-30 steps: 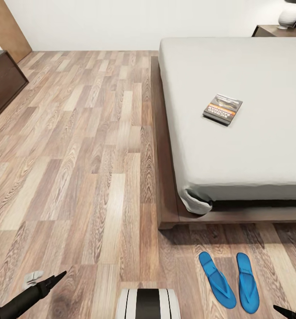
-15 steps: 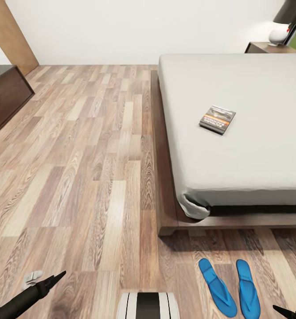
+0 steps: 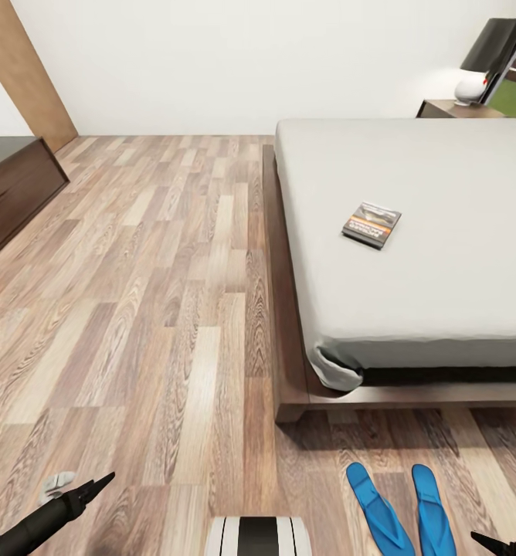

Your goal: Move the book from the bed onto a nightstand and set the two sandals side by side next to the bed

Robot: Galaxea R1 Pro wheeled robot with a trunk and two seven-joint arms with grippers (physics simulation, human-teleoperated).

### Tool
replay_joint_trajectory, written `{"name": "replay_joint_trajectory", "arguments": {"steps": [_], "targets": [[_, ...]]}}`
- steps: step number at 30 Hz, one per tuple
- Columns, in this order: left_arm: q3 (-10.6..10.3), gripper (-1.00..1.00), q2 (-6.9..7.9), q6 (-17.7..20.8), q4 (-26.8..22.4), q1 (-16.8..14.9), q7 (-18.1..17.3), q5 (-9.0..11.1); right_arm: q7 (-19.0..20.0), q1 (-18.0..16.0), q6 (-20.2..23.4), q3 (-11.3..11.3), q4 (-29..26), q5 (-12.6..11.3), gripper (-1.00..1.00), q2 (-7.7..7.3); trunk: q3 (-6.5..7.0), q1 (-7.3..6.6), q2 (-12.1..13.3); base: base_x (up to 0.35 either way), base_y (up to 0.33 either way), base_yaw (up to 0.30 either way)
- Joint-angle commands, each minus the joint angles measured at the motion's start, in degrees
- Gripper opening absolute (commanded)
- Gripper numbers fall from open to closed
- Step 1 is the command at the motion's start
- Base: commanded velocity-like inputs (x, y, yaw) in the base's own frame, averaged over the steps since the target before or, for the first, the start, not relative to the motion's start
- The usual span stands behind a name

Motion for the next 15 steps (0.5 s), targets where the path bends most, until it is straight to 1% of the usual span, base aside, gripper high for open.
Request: {"name": "replay_joint_trajectory", "arguments": {"steps": [1,6,11,15], "targets": [[0.1,1.0,0.02,-0.2,0.1,0.0,-0.1,0.0,0.2,0.0,0.6,-0.4,0.0,0.1,1.0,-0.01,0.19,-0.03,0.0,0.0,0.0,0.0],[0.1,1.0,-0.02,-0.2,0.0,0.0,-0.1,0.0,0.2,0.0,0.4,-0.4,0.0,0.1,1.0,0.07,1.3,-0.16,0.1,0.0,0.0,0.0],[0.1,1.0,-0.04,-0.2,0.1,0.0,-0.1,0.0,0.2,0.0,-1.0,-0.4,0.0,0.1,1.0,0.53,2.41,-0.29,0.1,0.0,0.0,0.0],[0.1,1.0,-0.06,-0.2,0.0,0.0,-0.1,0.0,0.2,0.0,-1.3,-0.4,0.0,0.1,1.0,0.87,3.29,-0.39,0.2,0.0,0.0,0.0]]}}
